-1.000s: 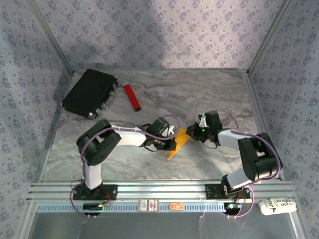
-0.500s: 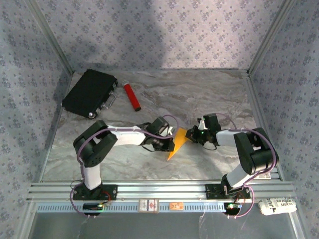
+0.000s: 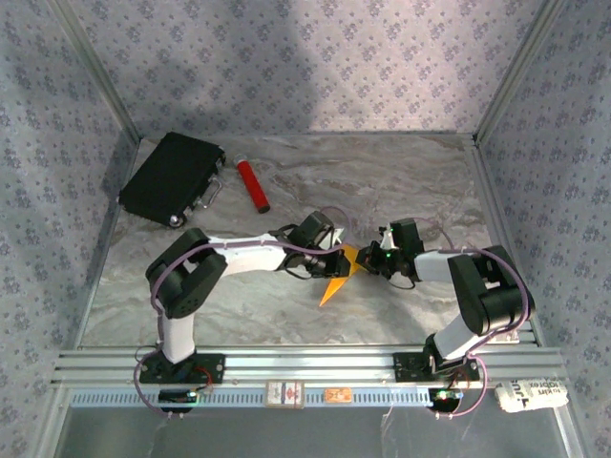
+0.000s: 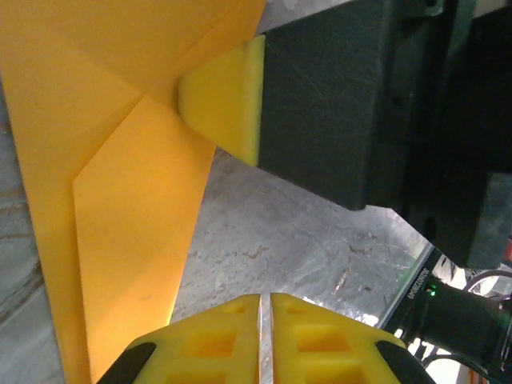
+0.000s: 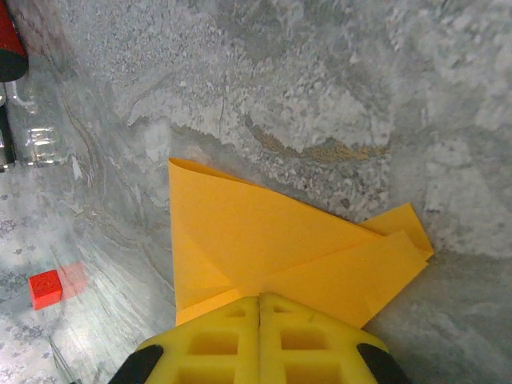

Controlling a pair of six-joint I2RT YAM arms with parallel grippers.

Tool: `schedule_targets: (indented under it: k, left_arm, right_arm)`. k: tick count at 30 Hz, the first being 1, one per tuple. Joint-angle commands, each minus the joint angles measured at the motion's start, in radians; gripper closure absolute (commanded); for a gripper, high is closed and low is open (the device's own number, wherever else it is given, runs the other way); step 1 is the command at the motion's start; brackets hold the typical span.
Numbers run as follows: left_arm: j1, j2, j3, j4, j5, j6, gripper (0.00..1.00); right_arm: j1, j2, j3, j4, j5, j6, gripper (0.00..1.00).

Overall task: Fold a paper plane with a square sheet of paper (pick it up from the middle)
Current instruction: Fold the wing for the fifth time at the center of the table.

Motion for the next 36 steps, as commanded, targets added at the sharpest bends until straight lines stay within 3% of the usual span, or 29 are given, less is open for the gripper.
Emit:
schedule_targets:
  k: [1,11,25,36]
  left_arm:
    - [-0.005,0.046,0.037,0.002,0.014,-0.008,0.89]
    - [-0.025,0.09,0.005,-0.063,0.002,0.042,0.89]
    - [-0.047,-0.015,-0.187,-0.074,-0.037,0.056,0.88]
    - [-0.094,-0.084,-0.226,-0.235,-0.136,0.136,0.89]
  right_arm:
    - [-0.009,0.021,-0.044,-0.081,0.086,0.003,0.94]
    - [-0.013,0.03,-0.06,-0.073,0.094,0.004,0.94]
    - [-0.027,0.046,-0.066,-0.064,0.085,-0.004,0.94]
    - [-0.032,0.032,-0.068,-0.074,0.09,-0.004,0.94]
